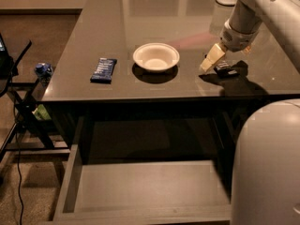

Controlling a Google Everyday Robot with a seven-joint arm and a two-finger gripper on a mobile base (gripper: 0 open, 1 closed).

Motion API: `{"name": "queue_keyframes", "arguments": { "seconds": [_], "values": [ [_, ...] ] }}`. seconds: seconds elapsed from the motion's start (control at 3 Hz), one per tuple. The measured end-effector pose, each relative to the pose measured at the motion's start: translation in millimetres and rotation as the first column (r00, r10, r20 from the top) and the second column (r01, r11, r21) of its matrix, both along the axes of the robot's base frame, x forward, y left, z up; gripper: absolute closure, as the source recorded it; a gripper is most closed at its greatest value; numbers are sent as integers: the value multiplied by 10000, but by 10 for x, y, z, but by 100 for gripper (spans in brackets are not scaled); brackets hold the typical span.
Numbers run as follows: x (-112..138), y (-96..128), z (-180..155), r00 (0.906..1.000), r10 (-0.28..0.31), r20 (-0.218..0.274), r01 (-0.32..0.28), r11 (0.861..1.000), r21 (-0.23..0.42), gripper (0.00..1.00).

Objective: Place rxbar chocolate into top drawer

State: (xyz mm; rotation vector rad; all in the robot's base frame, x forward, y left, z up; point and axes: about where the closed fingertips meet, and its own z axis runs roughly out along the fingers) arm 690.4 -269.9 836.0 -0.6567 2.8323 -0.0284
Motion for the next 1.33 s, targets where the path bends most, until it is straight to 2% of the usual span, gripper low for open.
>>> {"name": "queue_keyframes", "arguments": {
  "seconds": [0.67, 1.0, 1.33],
  "values": [
    [20, -13, -62, 9999, -20, -112, 20, 10000, -1, 0],
    [4, -4, -116, 9995, 3, -319, 2, 9998, 180, 0],
    [4, -3, -118, 9995, 5, -325, 1, 9998, 186, 18]
  ]
}}
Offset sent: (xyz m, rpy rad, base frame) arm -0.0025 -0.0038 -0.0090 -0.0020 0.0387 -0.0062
